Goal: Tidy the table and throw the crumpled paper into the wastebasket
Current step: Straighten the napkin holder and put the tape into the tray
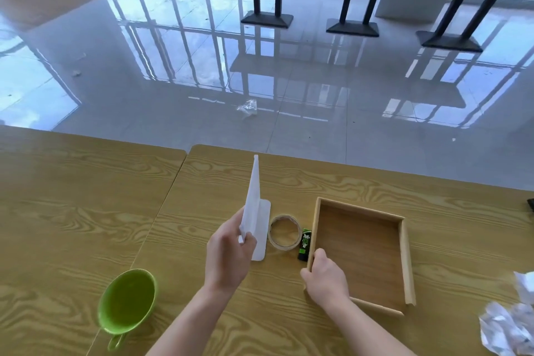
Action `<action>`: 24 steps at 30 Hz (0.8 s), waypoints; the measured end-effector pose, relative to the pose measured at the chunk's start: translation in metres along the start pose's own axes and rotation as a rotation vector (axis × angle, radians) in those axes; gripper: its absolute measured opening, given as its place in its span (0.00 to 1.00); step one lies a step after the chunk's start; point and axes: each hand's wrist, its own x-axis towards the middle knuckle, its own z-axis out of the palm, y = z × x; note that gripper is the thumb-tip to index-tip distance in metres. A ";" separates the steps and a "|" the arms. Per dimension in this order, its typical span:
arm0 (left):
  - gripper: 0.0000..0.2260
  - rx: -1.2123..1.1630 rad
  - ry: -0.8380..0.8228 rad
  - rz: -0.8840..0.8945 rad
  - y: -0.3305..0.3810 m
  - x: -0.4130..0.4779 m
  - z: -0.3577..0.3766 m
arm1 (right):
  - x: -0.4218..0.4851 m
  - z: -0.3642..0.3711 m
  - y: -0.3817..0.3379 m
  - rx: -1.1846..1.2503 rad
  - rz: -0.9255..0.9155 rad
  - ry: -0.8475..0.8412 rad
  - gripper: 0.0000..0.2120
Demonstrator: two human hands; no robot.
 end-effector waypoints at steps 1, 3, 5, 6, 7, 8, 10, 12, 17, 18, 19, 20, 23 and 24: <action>0.24 0.001 0.007 -0.003 -0.003 0.003 -0.003 | 0.002 0.001 -0.006 -0.003 -0.007 -0.005 0.06; 0.24 0.009 0.014 -0.002 -0.009 0.008 -0.010 | 0.007 0.004 -0.017 -0.006 -0.017 -0.019 0.06; 0.24 0.014 0.025 0.005 -0.015 0.014 -0.016 | 0.012 0.007 -0.028 -0.009 -0.026 -0.030 0.06; 0.24 0.014 0.032 0.007 -0.018 0.017 -0.019 | 0.014 0.008 -0.034 -0.011 -0.030 -0.033 0.06; 0.23 0.015 0.039 0.007 -0.021 0.020 -0.022 | 0.017 0.009 -0.039 -0.014 -0.035 -0.035 0.06; 0.23 0.016 0.044 0.004 -0.024 0.023 -0.025 | 0.019 0.010 -0.044 -0.017 -0.040 -0.037 0.06; 0.23 0.013 0.052 -0.008 -0.030 0.030 -0.030 | 0.025 0.013 -0.054 -0.024 -0.052 -0.040 0.06; 0.23 0.009 0.063 -0.014 -0.036 0.038 -0.036 | 0.031 0.014 -0.066 -0.030 -0.063 -0.047 0.07; 0.22 0.032 0.073 -0.021 -0.052 0.058 -0.048 | 0.047 0.020 -0.093 -0.040 -0.081 -0.045 0.06; 0.22 0.038 0.078 -0.017 -0.055 0.062 -0.050 | 0.051 0.021 -0.098 -0.041 -0.085 -0.043 0.06; 0.22 0.042 0.080 -0.013 -0.058 0.066 -0.053 | 0.054 0.023 -0.103 -0.044 -0.090 -0.043 0.06; 0.21 0.043 0.079 -0.012 -0.061 0.071 -0.055 | 0.057 0.023 -0.108 -0.047 -0.093 -0.043 0.07; 0.20 0.043 0.077 -0.022 -0.070 0.083 -0.060 | 0.066 0.025 -0.120 -0.061 -0.097 -0.043 0.08; 0.20 0.042 0.080 -0.024 -0.072 0.087 -0.061 | 0.068 0.026 -0.124 -0.064 -0.096 -0.043 0.08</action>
